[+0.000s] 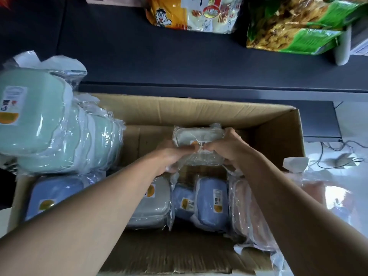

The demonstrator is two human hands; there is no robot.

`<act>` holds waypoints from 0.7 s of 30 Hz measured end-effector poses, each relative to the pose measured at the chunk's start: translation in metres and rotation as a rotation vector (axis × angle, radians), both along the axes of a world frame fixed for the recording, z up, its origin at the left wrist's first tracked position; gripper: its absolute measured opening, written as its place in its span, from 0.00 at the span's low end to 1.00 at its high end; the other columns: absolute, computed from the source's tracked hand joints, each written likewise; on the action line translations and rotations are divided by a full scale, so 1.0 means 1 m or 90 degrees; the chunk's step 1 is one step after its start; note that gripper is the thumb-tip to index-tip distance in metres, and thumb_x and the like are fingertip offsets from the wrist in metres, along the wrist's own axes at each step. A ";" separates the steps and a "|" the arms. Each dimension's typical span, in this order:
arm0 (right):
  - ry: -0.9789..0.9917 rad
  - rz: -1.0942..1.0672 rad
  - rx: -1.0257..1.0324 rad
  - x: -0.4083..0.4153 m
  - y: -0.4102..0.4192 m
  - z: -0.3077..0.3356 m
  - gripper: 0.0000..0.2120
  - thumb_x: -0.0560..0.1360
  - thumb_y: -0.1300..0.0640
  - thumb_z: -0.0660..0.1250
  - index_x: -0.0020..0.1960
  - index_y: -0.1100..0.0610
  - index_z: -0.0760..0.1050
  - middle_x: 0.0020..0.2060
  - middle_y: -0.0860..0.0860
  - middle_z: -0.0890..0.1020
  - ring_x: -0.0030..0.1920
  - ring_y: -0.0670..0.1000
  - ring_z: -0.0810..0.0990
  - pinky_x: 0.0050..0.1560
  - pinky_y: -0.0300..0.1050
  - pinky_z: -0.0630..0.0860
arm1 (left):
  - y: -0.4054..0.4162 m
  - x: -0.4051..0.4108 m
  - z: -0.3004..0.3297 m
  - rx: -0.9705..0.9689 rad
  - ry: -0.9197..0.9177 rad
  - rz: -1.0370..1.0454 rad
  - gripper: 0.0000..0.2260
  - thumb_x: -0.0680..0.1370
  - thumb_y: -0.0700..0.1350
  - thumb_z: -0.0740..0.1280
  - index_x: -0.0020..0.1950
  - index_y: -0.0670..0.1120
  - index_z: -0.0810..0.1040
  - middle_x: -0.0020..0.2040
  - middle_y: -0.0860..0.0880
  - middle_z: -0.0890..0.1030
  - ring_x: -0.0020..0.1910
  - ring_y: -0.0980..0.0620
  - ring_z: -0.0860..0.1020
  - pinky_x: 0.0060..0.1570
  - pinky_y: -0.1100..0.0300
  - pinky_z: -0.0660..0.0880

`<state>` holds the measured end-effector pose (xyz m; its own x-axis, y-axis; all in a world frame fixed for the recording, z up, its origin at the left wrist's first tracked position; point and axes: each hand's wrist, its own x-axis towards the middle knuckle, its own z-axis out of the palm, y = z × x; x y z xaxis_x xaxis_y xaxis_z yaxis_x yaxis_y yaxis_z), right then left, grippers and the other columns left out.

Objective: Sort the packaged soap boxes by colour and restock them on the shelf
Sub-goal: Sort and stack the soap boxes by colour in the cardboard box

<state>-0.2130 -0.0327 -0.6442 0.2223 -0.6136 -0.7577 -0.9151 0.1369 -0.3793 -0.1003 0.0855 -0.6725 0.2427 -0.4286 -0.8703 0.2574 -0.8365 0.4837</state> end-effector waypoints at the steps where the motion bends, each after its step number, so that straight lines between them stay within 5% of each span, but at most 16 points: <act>1: 0.005 0.000 0.000 -0.002 0.000 0.002 0.36 0.69 0.51 0.74 0.69 0.59 0.61 0.60 0.56 0.74 0.59 0.55 0.76 0.59 0.51 0.76 | -0.002 0.000 0.001 -0.009 0.011 -0.015 0.31 0.67 0.61 0.74 0.62 0.43 0.74 0.52 0.46 0.80 0.43 0.50 0.78 0.40 0.58 0.76; 4: 0.005 -0.037 -0.077 -0.007 -0.012 -0.001 0.28 0.70 0.52 0.71 0.67 0.59 0.67 0.58 0.56 0.78 0.57 0.56 0.78 0.57 0.52 0.77 | -0.019 0.004 0.003 -0.044 -0.023 0.012 0.29 0.70 0.64 0.69 0.59 0.43 0.75 0.46 0.46 0.83 0.40 0.50 0.81 0.44 0.56 0.79; 9: -0.008 -0.088 -0.126 -0.006 -0.022 -0.006 0.26 0.68 0.56 0.70 0.65 0.59 0.69 0.56 0.56 0.79 0.55 0.57 0.79 0.56 0.51 0.78 | -0.035 0.008 0.002 -0.008 -0.138 0.043 0.44 0.67 0.70 0.67 0.74 0.46 0.60 0.64 0.43 0.76 0.50 0.45 0.82 0.50 0.48 0.80; 11: -0.006 -0.078 -0.140 -0.005 -0.019 -0.006 0.24 0.69 0.56 0.69 0.64 0.58 0.71 0.56 0.56 0.80 0.54 0.57 0.79 0.52 0.46 0.77 | -0.034 0.008 0.006 -0.007 -0.126 0.049 0.42 0.67 0.70 0.67 0.72 0.46 0.60 0.61 0.42 0.77 0.48 0.45 0.83 0.48 0.50 0.81; 14: -0.002 -0.028 -0.181 -0.009 -0.009 0.003 0.19 0.73 0.57 0.64 0.63 0.59 0.70 0.58 0.59 0.77 0.56 0.58 0.76 0.48 0.42 0.70 | -0.023 0.012 0.010 0.022 -0.165 -0.060 0.45 0.69 0.73 0.61 0.76 0.46 0.56 0.72 0.44 0.68 0.66 0.42 0.72 0.64 0.49 0.71; 16: -0.010 0.011 -0.204 -0.012 0.002 0.017 0.19 0.75 0.58 0.63 0.65 0.59 0.67 0.61 0.59 0.71 0.59 0.59 0.72 0.55 0.45 0.69 | -0.011 0.020 0.016 0.039 -0.251 -0.141 0.38 0.75 0.69 0.55 0.77 0.46 0.55 0.75 0.45 0.64 0.71 0.42 0.66 0.68 0.50 0.65; 21: -0.024 0.148 -0.321 -0.009 0.036 0.054 0.25 0.74 0.57 0.66 0.69 0.57 0.62 0.63 0.59 0.66 0.64 0.58 0.65 0.61 0.49 0.67 | 0.023 0.038 0.033 0.014 -0.337 -0.293 0.23 0.78 0.58 0.62 0.69 0.48 0.67 0.63 0.47 0.77 0.56 0.46 0.77 0.54 0.55 0.75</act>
<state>-0.2220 0.0034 -0.5898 0.4167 -0.8296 -0.3716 -0.8840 -0.2745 -0.3785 -0.0620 0.1085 -0.6398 0.4343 -0.5738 -0.6944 -0.3914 -0.8145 0.4282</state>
